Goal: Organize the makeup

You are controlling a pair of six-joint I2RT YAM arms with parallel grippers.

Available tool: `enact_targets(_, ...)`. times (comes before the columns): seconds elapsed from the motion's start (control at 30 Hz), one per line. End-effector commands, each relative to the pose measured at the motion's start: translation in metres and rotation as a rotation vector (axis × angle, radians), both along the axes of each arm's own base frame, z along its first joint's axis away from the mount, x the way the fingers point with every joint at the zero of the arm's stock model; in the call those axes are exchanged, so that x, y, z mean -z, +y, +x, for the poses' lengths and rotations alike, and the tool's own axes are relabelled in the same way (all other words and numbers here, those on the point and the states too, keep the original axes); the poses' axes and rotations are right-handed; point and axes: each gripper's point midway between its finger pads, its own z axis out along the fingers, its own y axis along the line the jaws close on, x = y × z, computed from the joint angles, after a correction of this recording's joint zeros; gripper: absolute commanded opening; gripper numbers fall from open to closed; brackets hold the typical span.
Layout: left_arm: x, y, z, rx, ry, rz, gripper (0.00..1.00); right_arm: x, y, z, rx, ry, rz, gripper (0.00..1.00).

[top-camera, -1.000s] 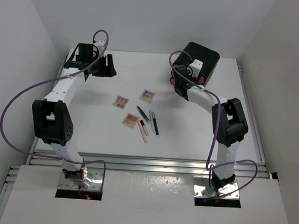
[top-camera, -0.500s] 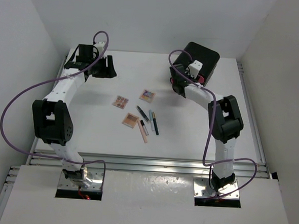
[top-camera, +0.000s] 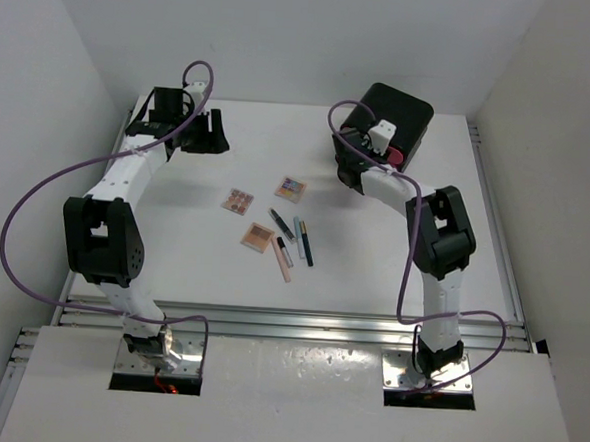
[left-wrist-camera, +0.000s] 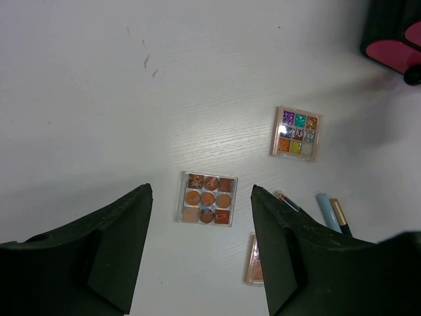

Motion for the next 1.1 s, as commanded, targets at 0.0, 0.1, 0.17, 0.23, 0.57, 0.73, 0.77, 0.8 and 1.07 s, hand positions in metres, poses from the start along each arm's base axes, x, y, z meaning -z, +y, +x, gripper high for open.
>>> enact_targets(0.0,-0.007,0.004,0.005,-0.001,-0.033,-0.010,0.67,-0.020,0.004,0.015,0.025,-0.084,0.004,0.48)
enact_targets(0.1,-0.007,0.004,0.005,-0.001,-0.033,-0.010,0.67,-0.019,0.005,0.018,0.016,-0.088,-0.001,0.41)
enact_targets(0.17,-0.007,0.004,0.005,-0.001,-0.033,-0.010,0.67,-0.022,0.006,0.016,0.016,-0.090,-0.010,0.37)
enact_targets(0.23,-0.003,0.003,0.003,0.006,-0.024,-0.015,0.67,-0.022,0.006,0.016,0.021,-0.095,-0.011,0.30)
enact_targets(0.57,-0.003,0.003,0.003,0.006,-0.024,-0.015,0.67,-0.027,0.012,0.001,0.006,-0.094,-0.034,0.00)
enact_targets(0.73,-0.003,0.003,0.003,0.006,-0.024,-0.015,0.67,-0.028,0.012,-0.010,-0.009,-0.085,-0.047,0.00)
enact_targets(0.77,-0.003,0.003,0.003,0.006,-0.024,-0.015,0.67,-0.026,0.017,-0.014,-0.020,-0.081,-0.046,0.00)
enact_targets(0.8,-0.003,0.003,0.003,0.006,-0.024,-0.015,0.67,-0.025,0.018,-0.016,-0.026,-0.076,-0.043,0.00)
enact_targets(1.07,0.000,0.001,0.001,0.013,-0.015,-0.021,0.67,-0.028,0.021,-0.017,-0.034,-0.088,-0.038,0.43)
